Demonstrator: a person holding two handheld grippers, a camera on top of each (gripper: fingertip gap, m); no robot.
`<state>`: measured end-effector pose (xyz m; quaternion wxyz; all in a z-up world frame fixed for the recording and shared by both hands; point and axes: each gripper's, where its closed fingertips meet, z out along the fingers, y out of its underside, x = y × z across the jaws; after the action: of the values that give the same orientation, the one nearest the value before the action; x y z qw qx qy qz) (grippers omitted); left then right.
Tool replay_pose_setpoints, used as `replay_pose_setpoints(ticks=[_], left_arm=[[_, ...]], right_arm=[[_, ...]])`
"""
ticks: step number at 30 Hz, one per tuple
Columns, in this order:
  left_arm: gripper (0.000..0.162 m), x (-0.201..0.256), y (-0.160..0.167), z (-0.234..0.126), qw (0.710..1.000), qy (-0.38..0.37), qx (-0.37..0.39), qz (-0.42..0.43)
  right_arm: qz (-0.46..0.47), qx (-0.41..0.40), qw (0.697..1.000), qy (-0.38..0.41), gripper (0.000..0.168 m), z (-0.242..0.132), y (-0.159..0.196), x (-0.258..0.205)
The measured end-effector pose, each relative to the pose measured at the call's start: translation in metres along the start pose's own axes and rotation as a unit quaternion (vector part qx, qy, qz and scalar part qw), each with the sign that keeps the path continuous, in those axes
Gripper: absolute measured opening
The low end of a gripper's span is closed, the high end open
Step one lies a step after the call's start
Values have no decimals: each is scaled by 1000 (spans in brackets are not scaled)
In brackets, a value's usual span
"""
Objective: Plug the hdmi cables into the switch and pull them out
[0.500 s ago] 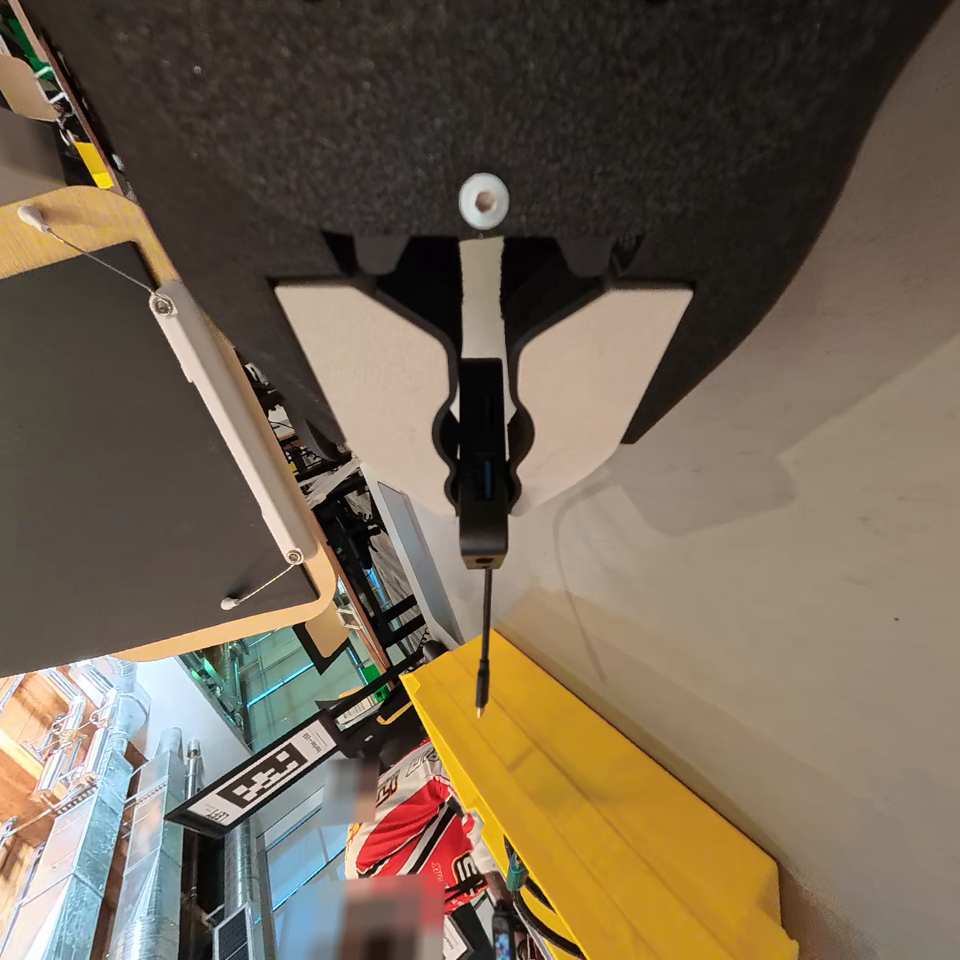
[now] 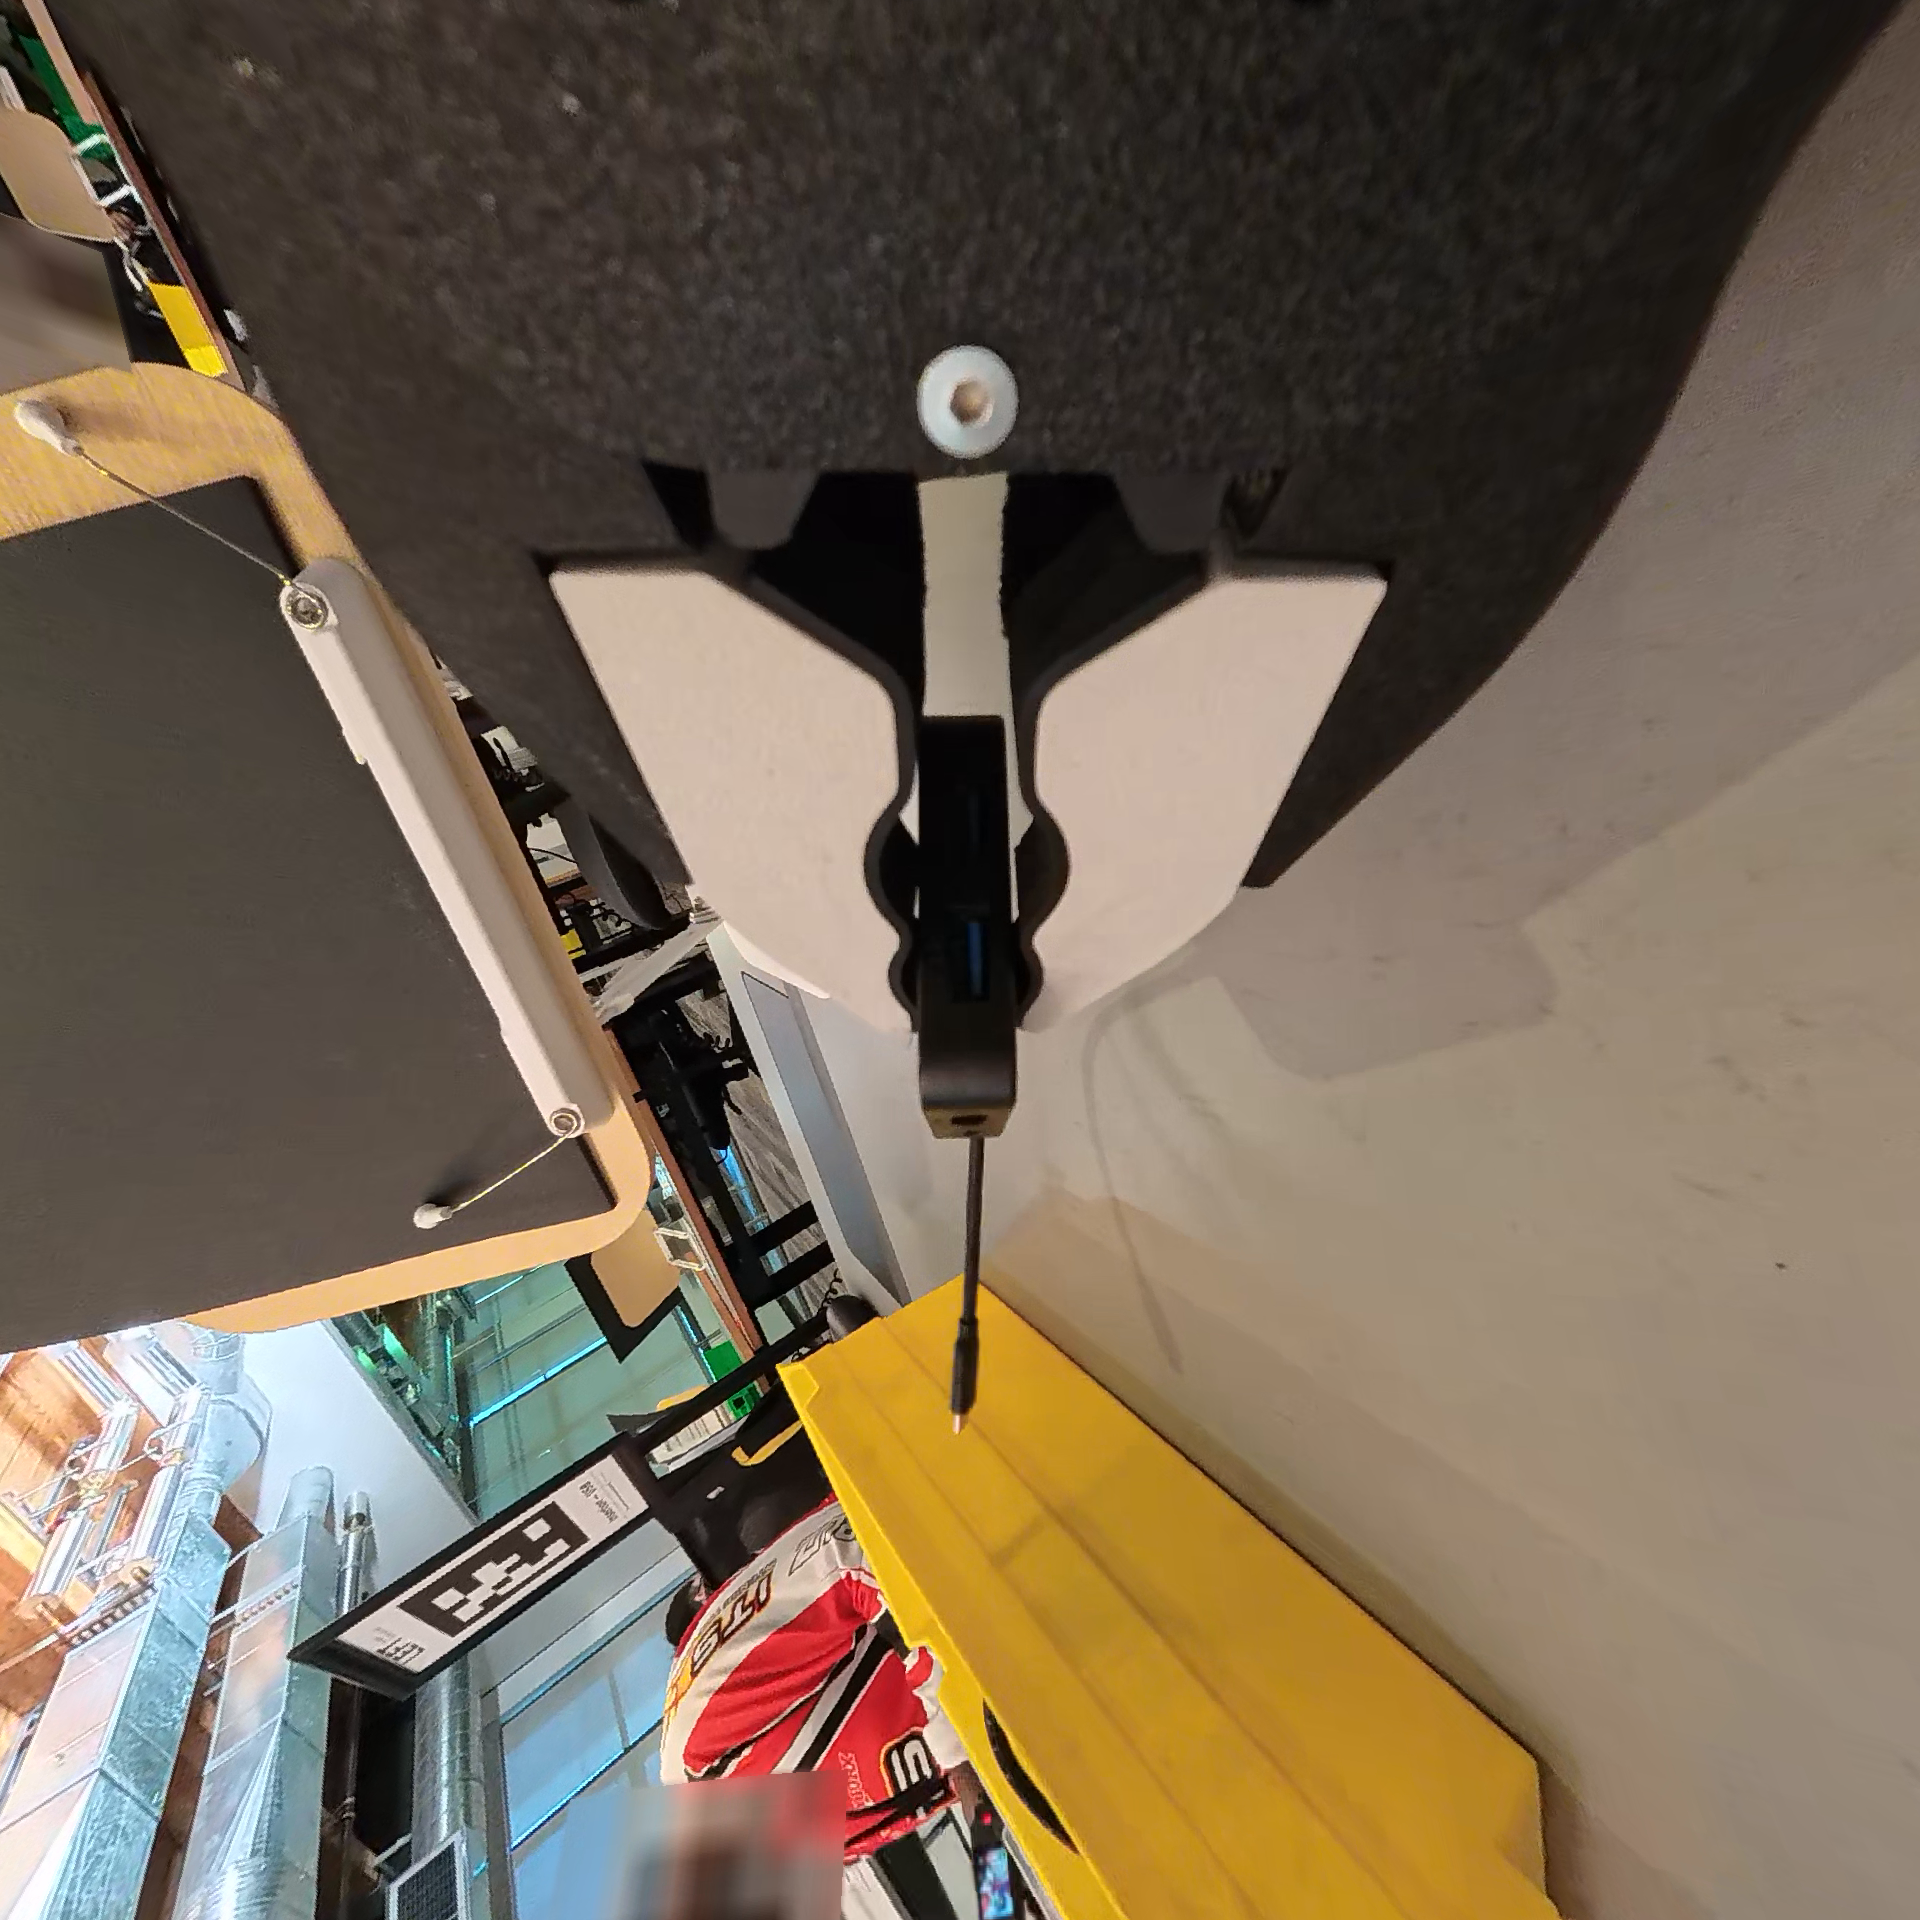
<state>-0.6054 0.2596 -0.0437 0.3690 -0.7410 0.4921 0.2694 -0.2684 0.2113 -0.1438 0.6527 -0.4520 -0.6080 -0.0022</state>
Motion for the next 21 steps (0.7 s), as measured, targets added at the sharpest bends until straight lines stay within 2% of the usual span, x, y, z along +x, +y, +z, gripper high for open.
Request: replay_pose_setpoints(ticks=[5,7,10,13,16,19,21], left_arm=[[6,-73,21,-71,990,-99,-6,-98],[6,-87,6,-100,977,-112,52,-172],[6,-74,-26,-129,947,-63,122,-291],[6,-20,-71,-142,922,44,162,-348],[6,54,-109,-139,907,133,158,-366],[6,138,-127,-112,896,195,103,-386],[6,188,-133,-91,873,246,74,-415]], right_arm=[[4,3,1000,2,13,0,-1,1],[9,2,1000,8,13,-1,-1,4],[29,3,999,18,13,-2,1,12],[53,3,998,33,13,-4,4,21],[90,4,995,40,13,-5,8,30],[124,7,991,44,13,-6,12,38],[139,6,989,45,13,-6,14,40]])
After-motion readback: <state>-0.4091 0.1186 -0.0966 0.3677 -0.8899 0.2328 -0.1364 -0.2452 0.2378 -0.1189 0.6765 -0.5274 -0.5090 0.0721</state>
